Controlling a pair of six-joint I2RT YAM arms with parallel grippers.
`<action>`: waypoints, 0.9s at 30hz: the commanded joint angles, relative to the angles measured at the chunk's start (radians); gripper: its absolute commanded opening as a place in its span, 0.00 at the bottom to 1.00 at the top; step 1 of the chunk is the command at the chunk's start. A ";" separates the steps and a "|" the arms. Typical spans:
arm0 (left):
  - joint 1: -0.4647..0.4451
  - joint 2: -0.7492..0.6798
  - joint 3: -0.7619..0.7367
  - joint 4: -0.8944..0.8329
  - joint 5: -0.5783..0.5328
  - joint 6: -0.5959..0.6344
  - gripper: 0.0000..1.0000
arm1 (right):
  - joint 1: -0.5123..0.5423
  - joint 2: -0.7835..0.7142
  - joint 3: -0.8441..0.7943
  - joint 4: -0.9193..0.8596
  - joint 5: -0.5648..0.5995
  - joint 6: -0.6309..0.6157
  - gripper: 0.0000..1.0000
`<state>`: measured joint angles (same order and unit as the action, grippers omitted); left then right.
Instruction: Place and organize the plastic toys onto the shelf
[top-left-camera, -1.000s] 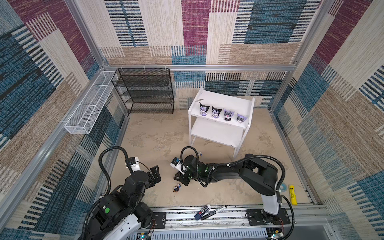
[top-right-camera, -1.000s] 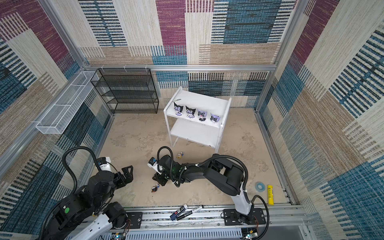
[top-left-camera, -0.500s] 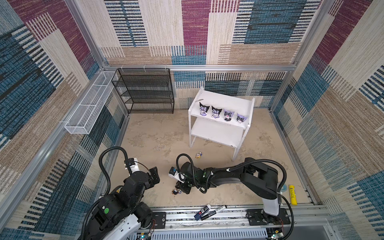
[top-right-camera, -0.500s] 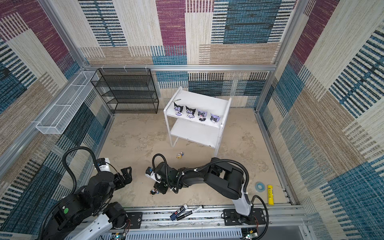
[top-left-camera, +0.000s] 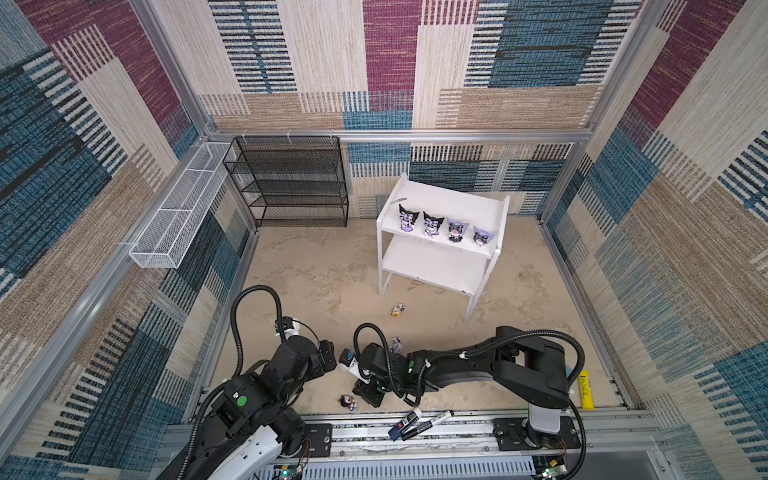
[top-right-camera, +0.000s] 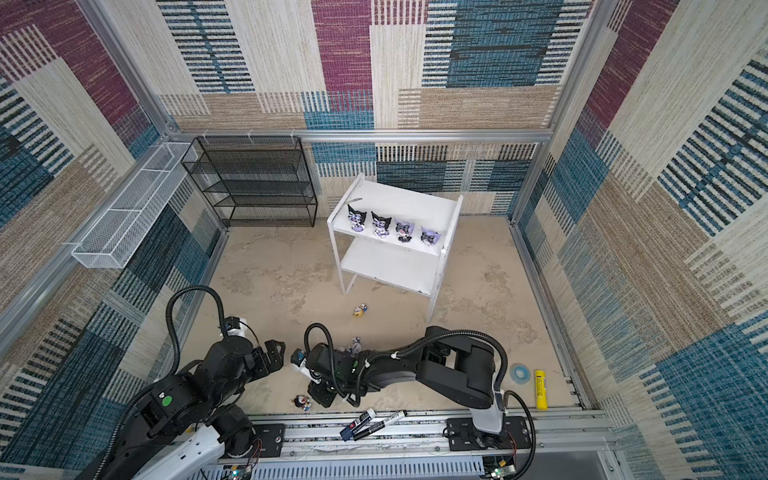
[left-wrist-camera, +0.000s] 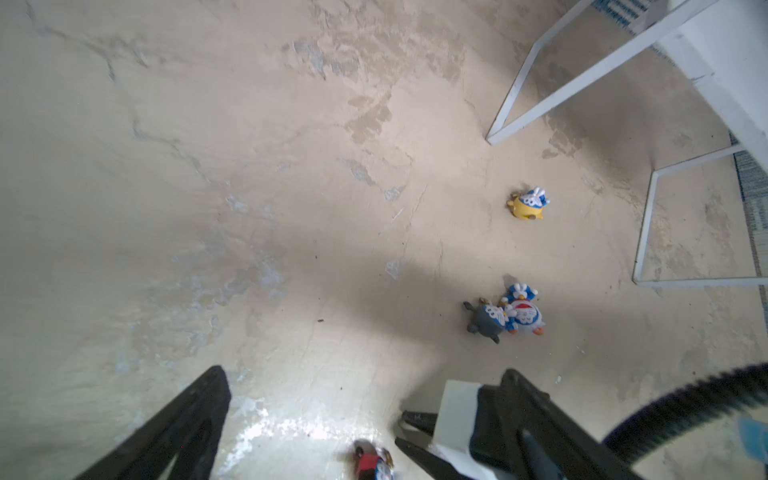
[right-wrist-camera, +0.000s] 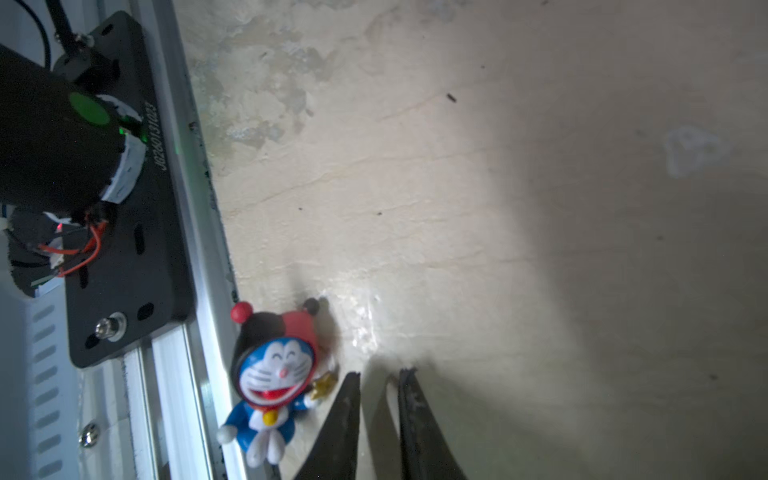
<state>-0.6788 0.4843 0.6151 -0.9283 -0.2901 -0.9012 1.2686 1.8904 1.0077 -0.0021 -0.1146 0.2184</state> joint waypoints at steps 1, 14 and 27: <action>0.000 0.028 -0.029 0.029 0.142 -0.109 0.99 | -0.004 -0.041 -0.031 -0.068 0.104 0.084 0.22; -0.157 0.127 -0.164 0.019 0.276 -0.369 0.82 | -0.018 -0.356 -0.258 -0.053 0.238 0.129 0.23; -0.331 0.284 -0.215 0.144 0.258 -0.609 0.71 | -0.032 -0.575 -0.363 -0.016 0.266 0.050 0.28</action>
<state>-1.0008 0.7555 0.4175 -0.8558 -0.0235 -1.4223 1.2366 1.3338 0.6540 -0.0631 0.1402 0.2928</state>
